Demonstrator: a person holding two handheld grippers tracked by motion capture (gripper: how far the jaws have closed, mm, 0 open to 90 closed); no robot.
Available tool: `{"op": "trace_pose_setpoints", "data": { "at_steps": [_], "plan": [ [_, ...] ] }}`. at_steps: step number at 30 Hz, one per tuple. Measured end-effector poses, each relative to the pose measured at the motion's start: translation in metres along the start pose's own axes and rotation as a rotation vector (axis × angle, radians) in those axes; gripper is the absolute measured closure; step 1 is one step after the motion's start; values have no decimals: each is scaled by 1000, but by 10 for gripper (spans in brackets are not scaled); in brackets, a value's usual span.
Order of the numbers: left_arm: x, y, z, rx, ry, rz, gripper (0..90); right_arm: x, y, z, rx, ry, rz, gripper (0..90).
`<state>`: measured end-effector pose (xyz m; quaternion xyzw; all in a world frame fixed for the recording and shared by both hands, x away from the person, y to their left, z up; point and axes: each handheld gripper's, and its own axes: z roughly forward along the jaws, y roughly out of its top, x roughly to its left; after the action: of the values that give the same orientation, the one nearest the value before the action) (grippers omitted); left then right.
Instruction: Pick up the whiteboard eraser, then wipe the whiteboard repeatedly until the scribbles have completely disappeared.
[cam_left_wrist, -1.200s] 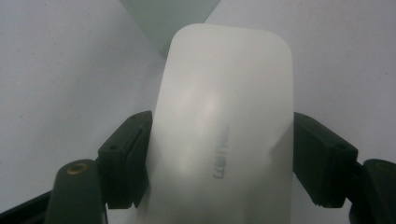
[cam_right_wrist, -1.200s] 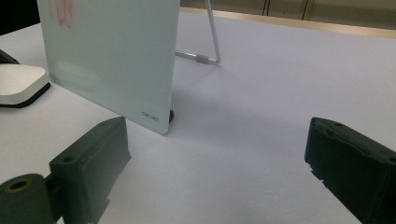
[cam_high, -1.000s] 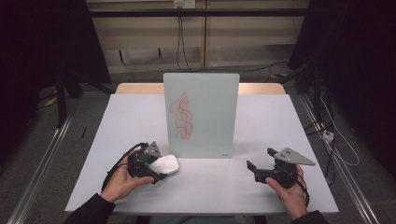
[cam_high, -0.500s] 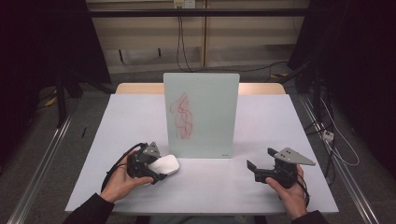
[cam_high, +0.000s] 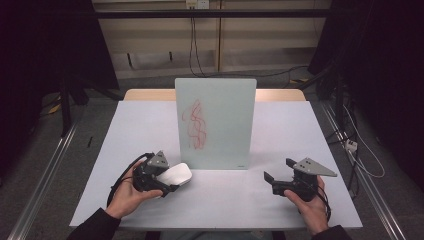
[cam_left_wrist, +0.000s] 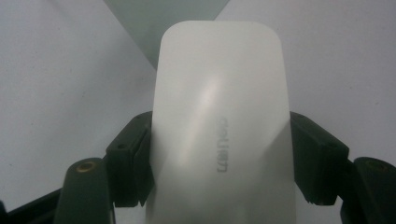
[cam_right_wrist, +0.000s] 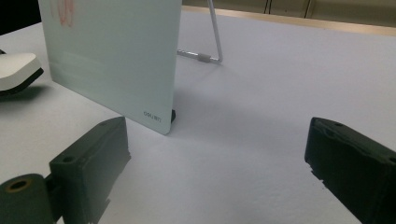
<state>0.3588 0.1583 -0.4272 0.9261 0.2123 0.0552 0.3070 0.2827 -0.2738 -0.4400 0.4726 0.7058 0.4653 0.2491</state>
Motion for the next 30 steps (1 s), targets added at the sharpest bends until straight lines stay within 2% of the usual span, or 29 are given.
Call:
{"op": "trace_pose_setpoints", "data": {
  "at_steps": [2, 3, 6, 7, 8, 10, 12, 13, 14, 17, 18, 20, 22, 27, 30],
  "plan": [
    [0, -1, -2, -13, -2, -4, 309, 0, 0, 0, 0, 1, 4, 64],
    [-2, -1, -1, -46, 0, -37, 310, 0, 0, 1, 0, -1, 4, 64],
    [-3, -2, -5, -80, 2, -49, 310, -1, 0, 1, 0, -1, 13, 64],
    [-2, -3, -6, -84, 2, -41, 309, -1, 0, 1, -1, -2, 12, 64],
    [-4, -2, -8, -87, 29, -50, 310, -1, 1, 1, -1, -2, 12, 64],
    [-4, -3, -10, -121, 21, -61, 310, 0, 1, 2, 0, -2, 8, 64],
    [-4, -3, -13, -142, 30, -60, 310, 0, 1, 1, -1, 0, 8, 64],
    [-5, -3, -15, -145, 48, -61, 310, 0, 1, 1, -1, -1, 8, 64],
    [-4, -3, -17, -157, 34, -58, 310, 0, 1, 1, -1, -1, 8, 64],
    [-5, -4, -20, -200, 53, -71, 310, -1, 1, 1, -1, 0, 8, 64],
    [-5, -3, -22, -197, 65, -69, 310, -1, 0, 1, -1, 1, 7, 64],
    [-6, -4, -23, -227, 70, -85, 310, 0, 0, 0, -2, 2, 7, 64],
    [-5, -4, -25, -240, 80, -84, 310, 0, 0, 0, -2, 2, 7, 64],
    [-5, -4, -27, -282, 78, -120, 310, 0, 0, 0, -3, 3, 7, 64],
    [-4, -4, -30, -294, 79, -113, 310, -1, 0, 0, -6, 2, 8, 64]
  ]
}}
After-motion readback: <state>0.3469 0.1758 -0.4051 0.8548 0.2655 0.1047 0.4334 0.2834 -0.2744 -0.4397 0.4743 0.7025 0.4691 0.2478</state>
